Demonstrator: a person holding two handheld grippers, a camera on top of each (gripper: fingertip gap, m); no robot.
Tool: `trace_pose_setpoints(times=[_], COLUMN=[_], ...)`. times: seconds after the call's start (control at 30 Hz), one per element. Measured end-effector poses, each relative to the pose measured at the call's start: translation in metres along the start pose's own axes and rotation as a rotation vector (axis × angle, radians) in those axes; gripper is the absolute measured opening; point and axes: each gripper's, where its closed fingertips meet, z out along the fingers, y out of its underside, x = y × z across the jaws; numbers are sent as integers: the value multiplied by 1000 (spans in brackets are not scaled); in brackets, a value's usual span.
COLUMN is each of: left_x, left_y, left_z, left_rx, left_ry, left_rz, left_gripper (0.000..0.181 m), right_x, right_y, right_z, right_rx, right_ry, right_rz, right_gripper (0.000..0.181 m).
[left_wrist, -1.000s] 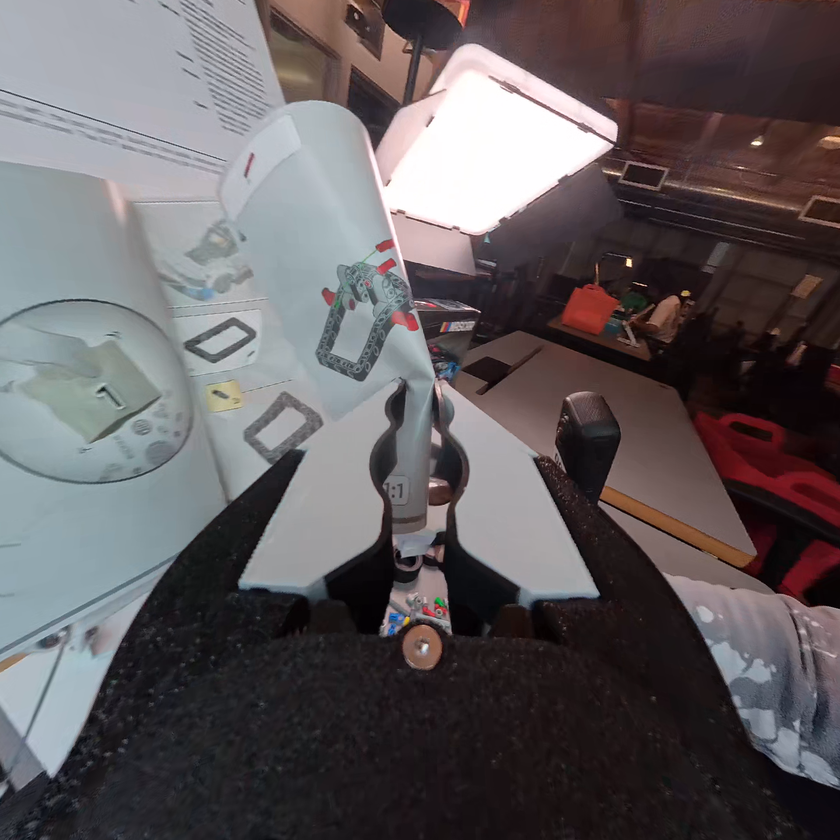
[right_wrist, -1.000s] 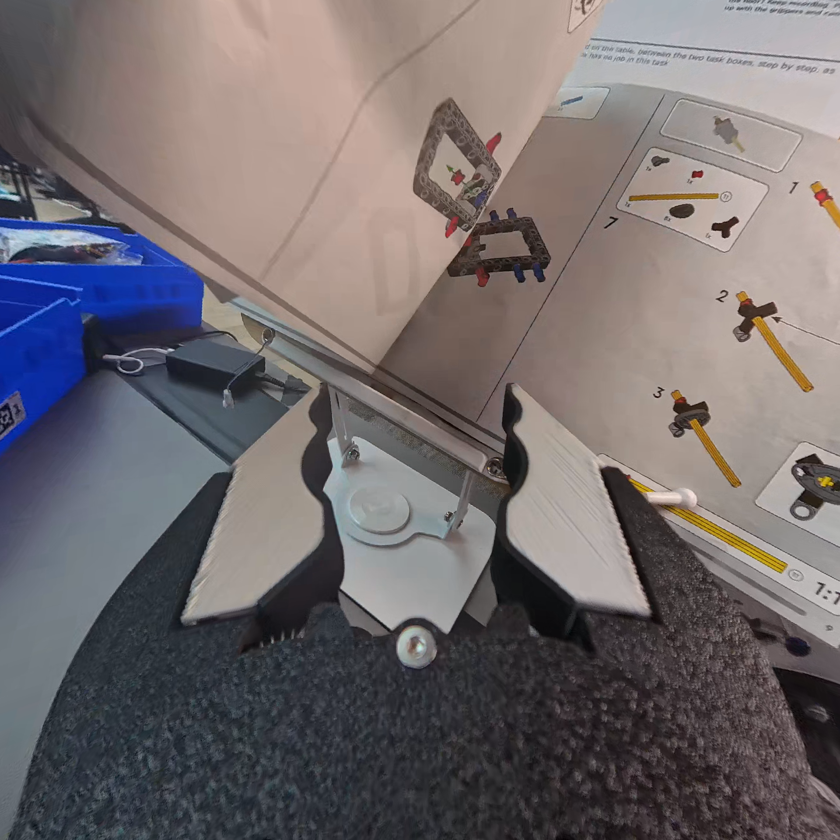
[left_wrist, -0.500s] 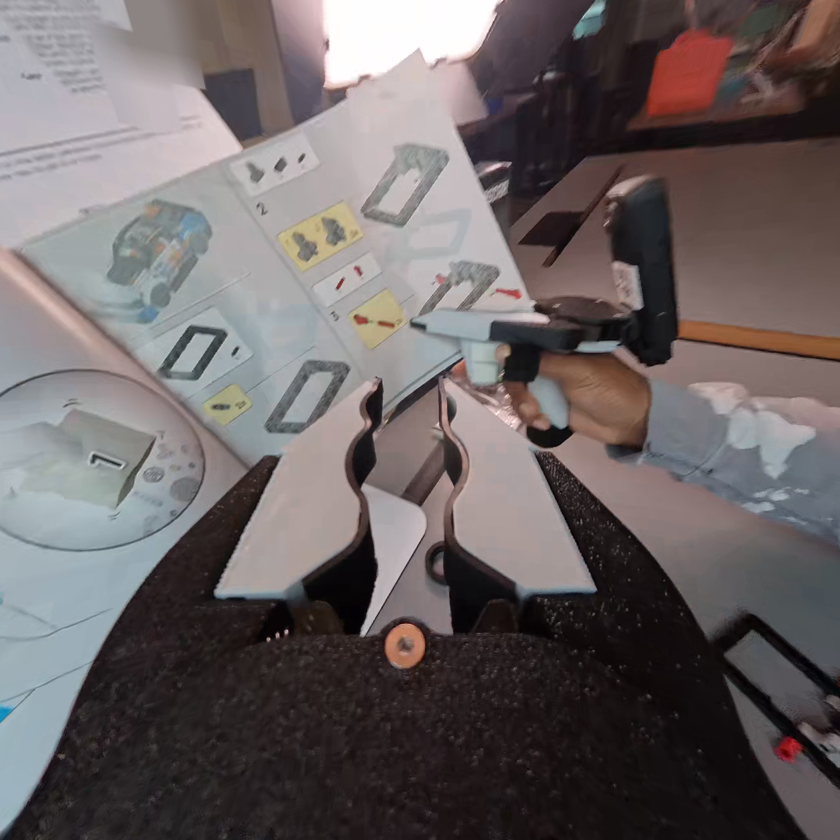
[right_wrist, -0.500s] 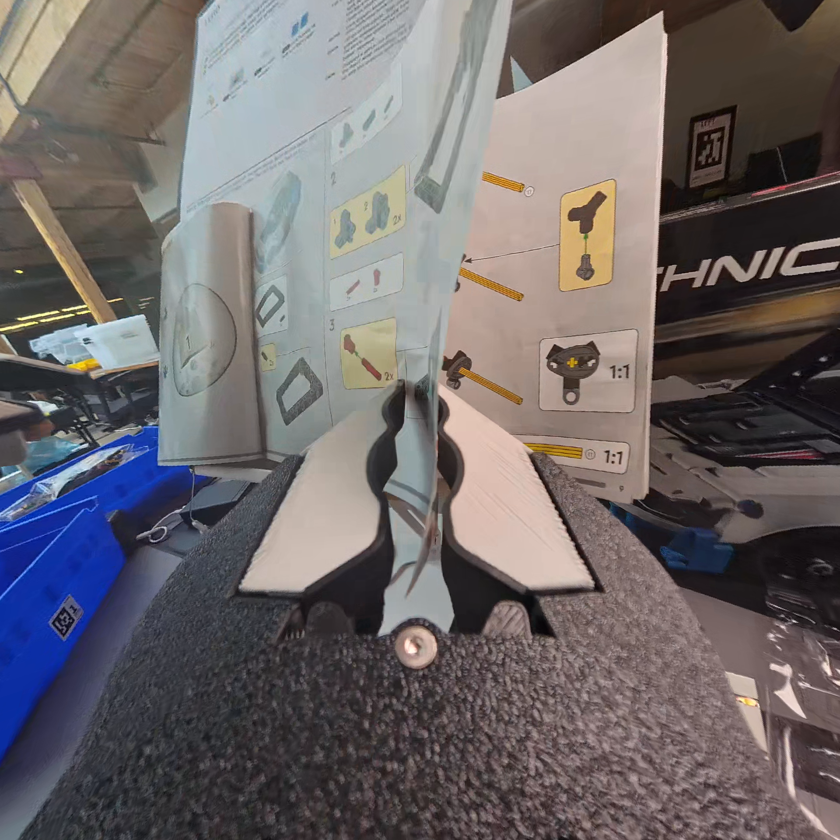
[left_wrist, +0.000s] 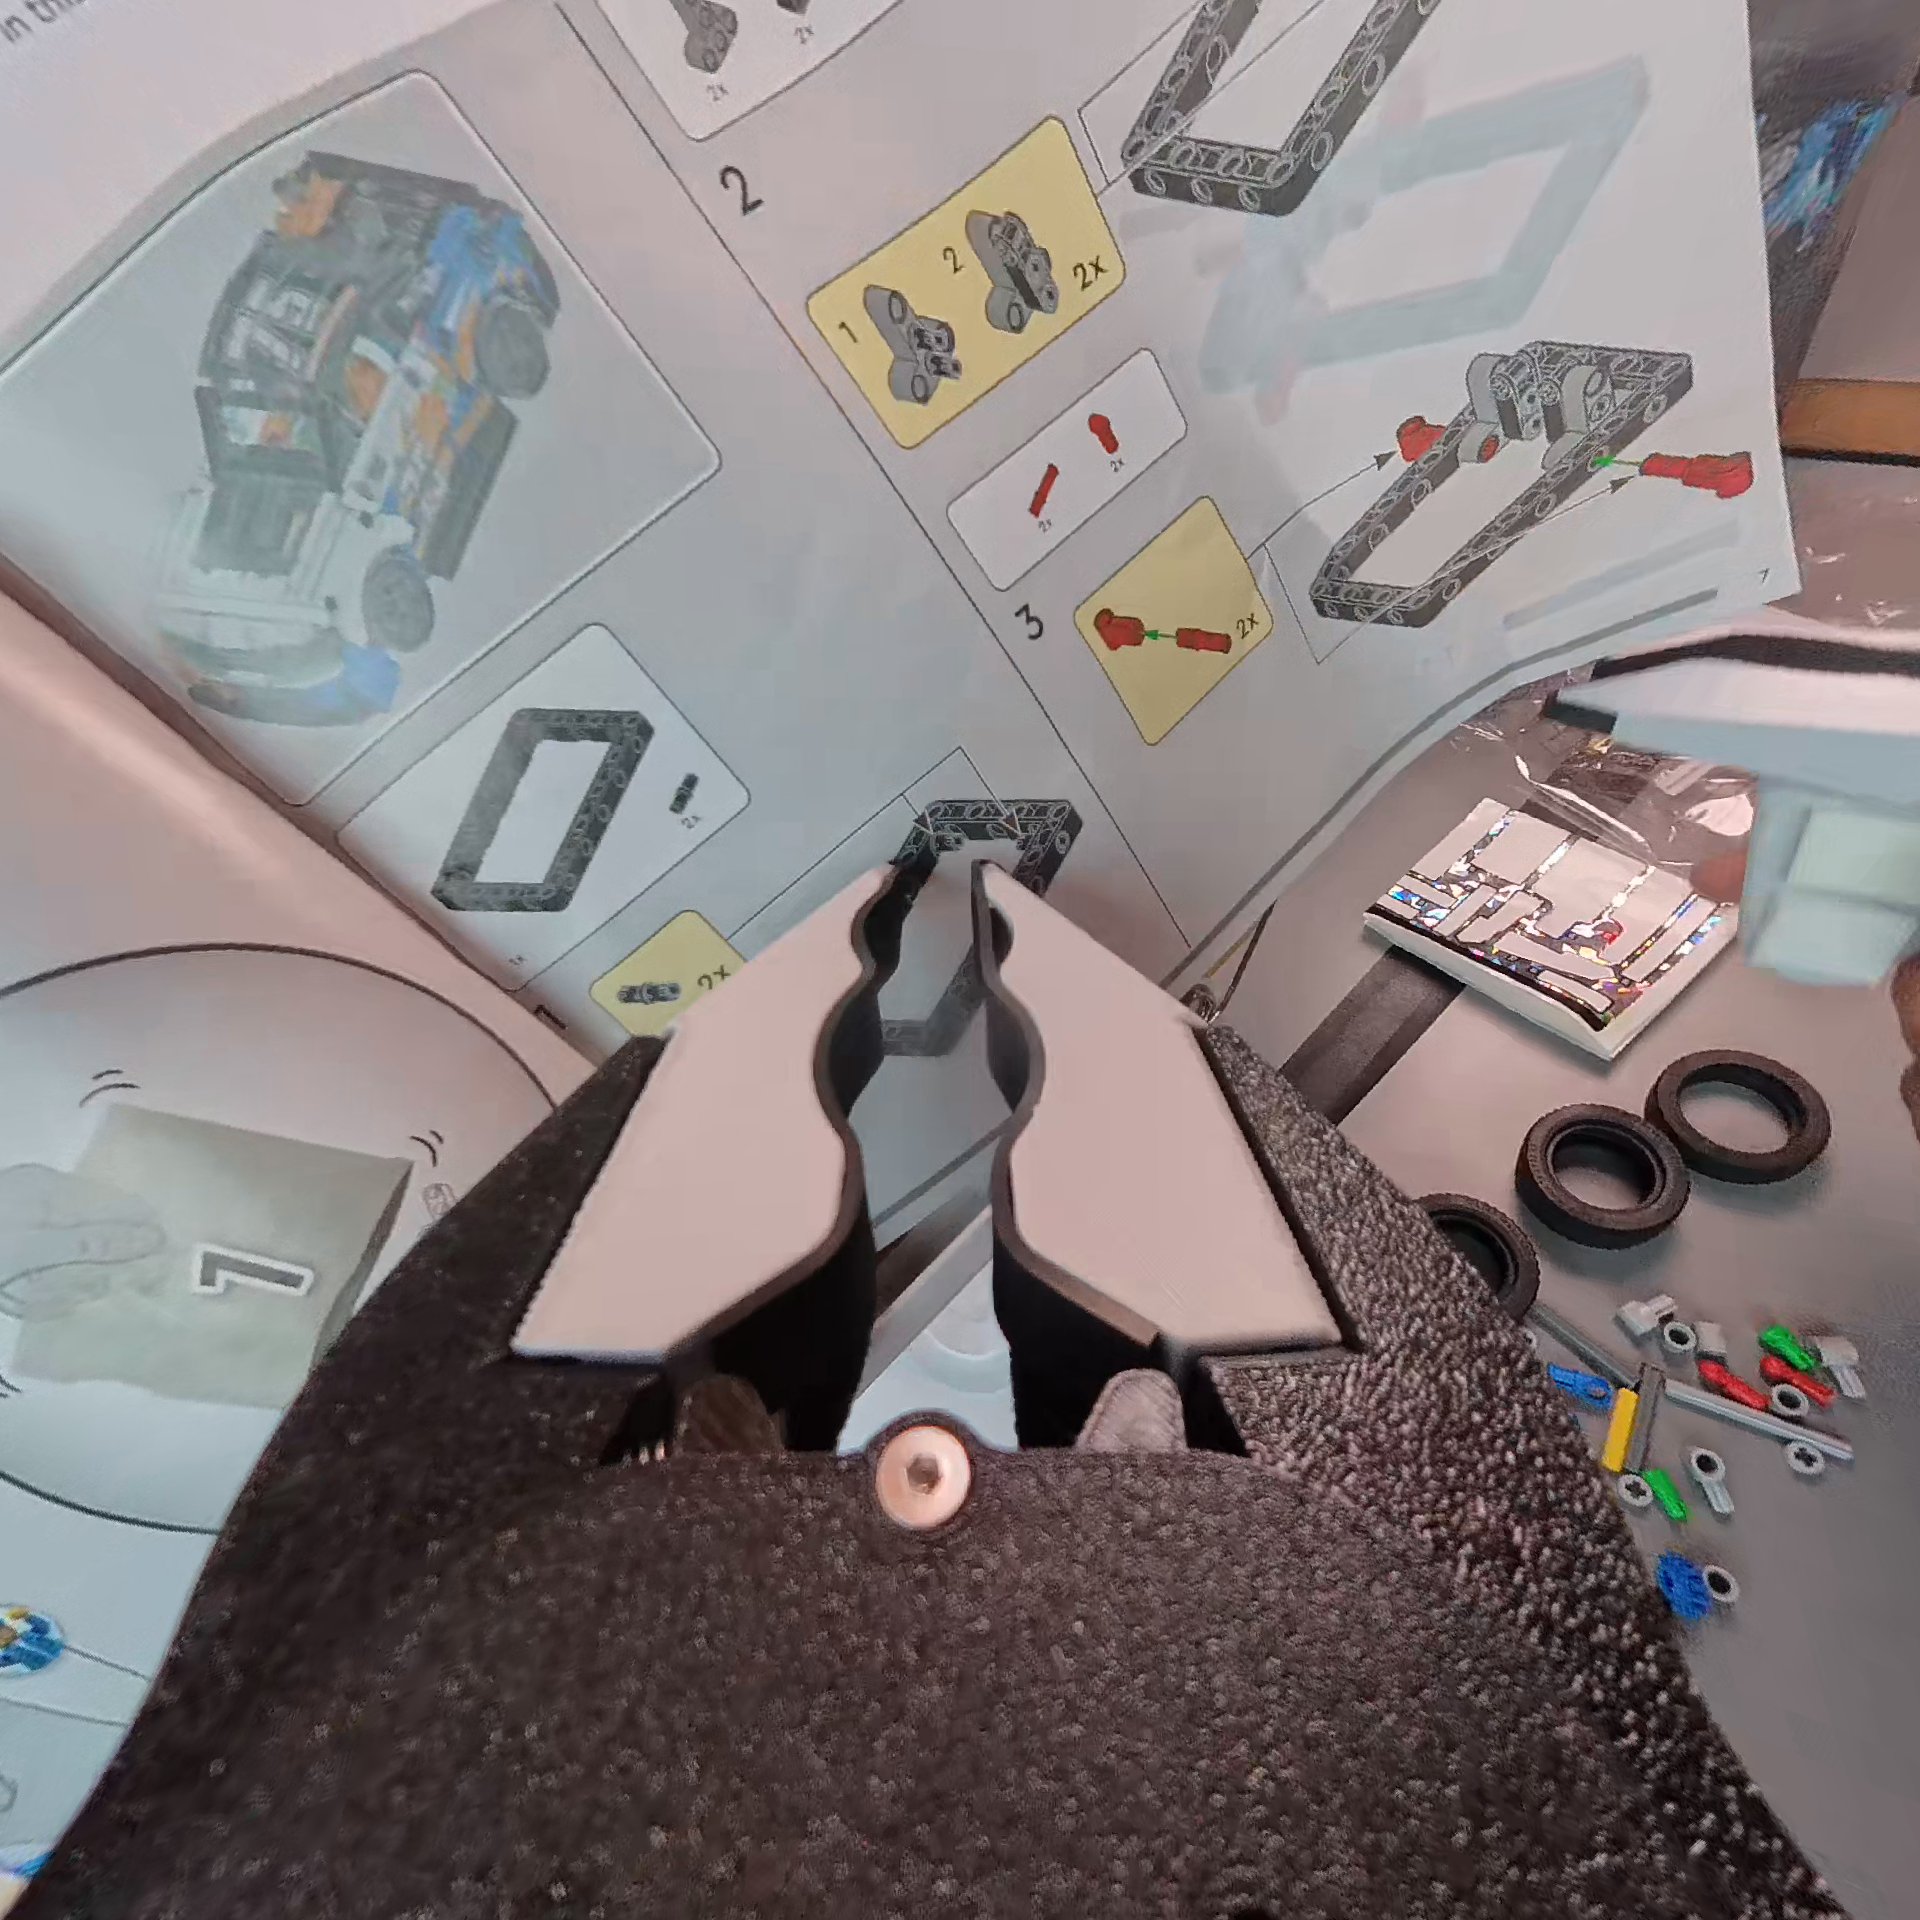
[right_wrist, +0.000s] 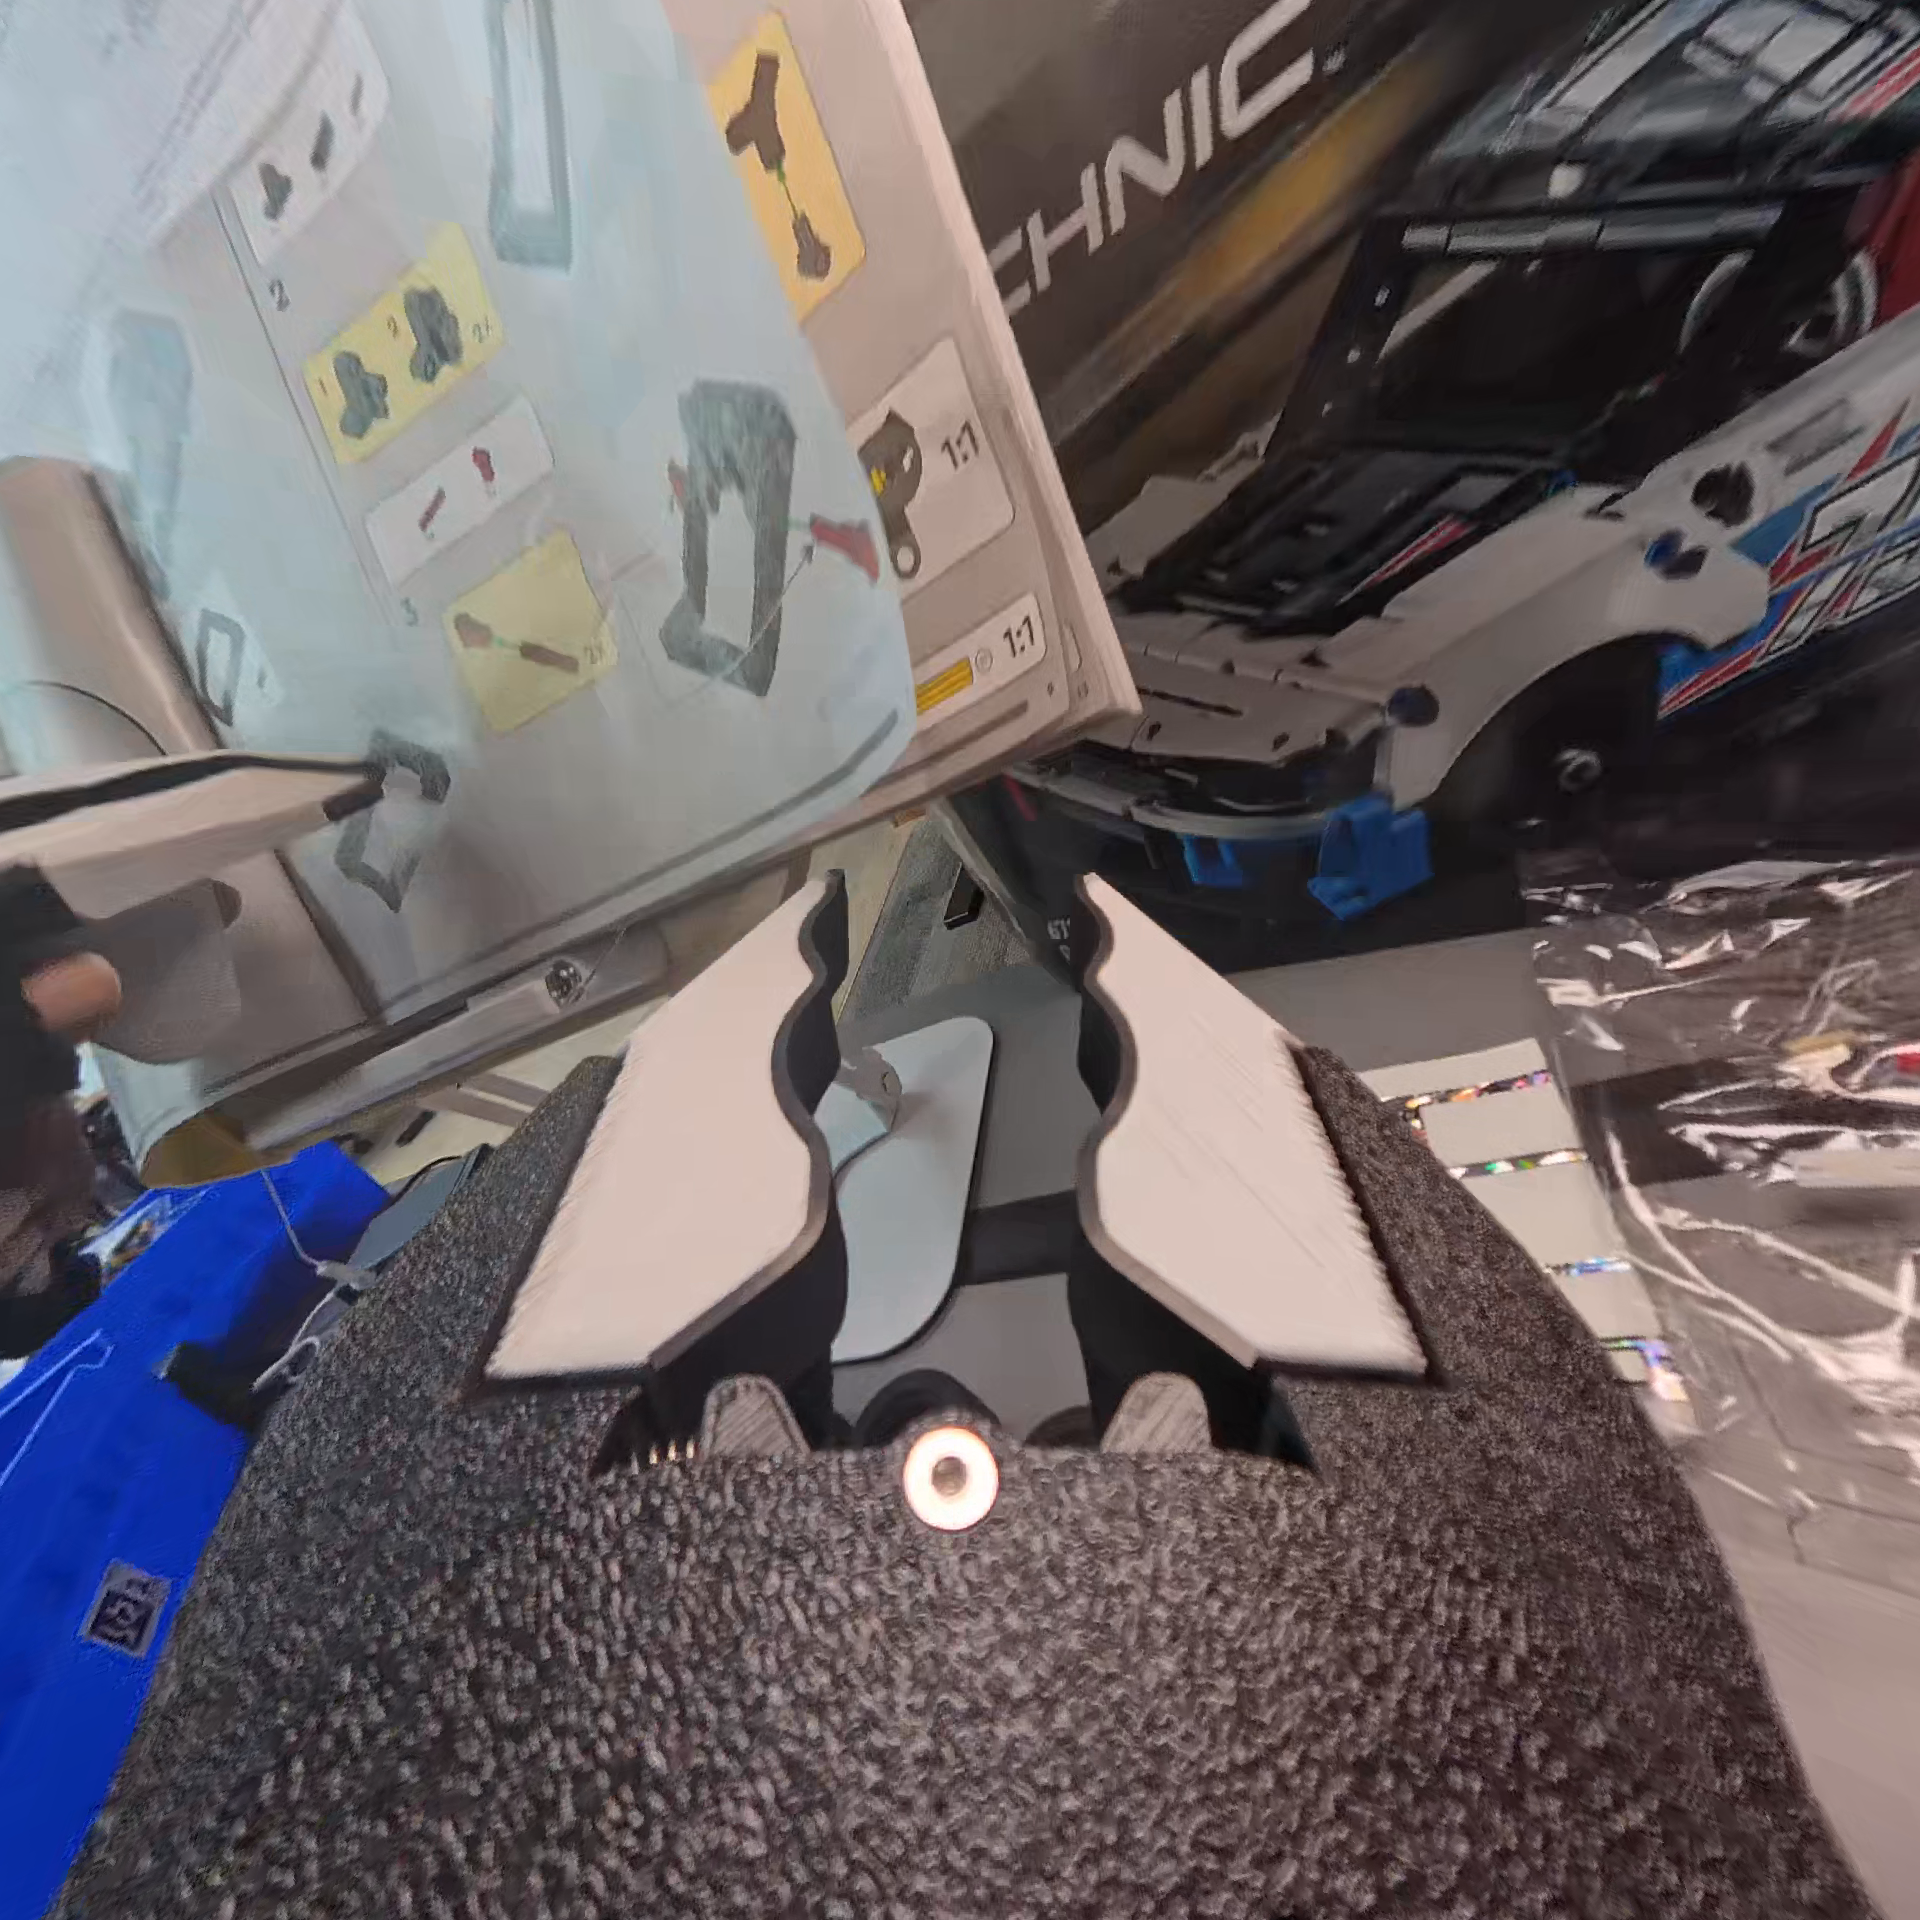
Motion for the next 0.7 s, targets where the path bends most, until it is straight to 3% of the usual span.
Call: trace_pose_setpoints(times=[0.03, 0.13, 0.23, 0.33, 0.43, 0.57, 0.7], left_x=[-2, -7, -8, -9, -9, -9, -9], left_y=[0, 0, 0, 0, 0, 1, 1], left_z=[1, 4, 7, 7, 7, 8, 10], left_rx=[-2, 3, 21, 30, 28, 25, 24], left_ry=[1, 12, 33, 34, 33, 48, 24], left_rz=[-33, -137, -213, -218, -206, -210, -173], left_gripper=[10, 1, 1, 0, 0, 0, 0], right_x=[-5, -44, -75, -83, -81, -81, -77], right_y=[12, 37, 34, 29, 33, 35, 44], right_z=[1, 6, 13, 27, 38, 36, 34], right_rx=[-29, -86, -58, -74, -91, -52, -15], right_ry=[-21, -135, -162, -128, -109, -179, -298], right_rz=[-8, -110, -175, -133, -89, 180, 743], right_gripper=[41, 30, 31, 27, 9, 4, 3])
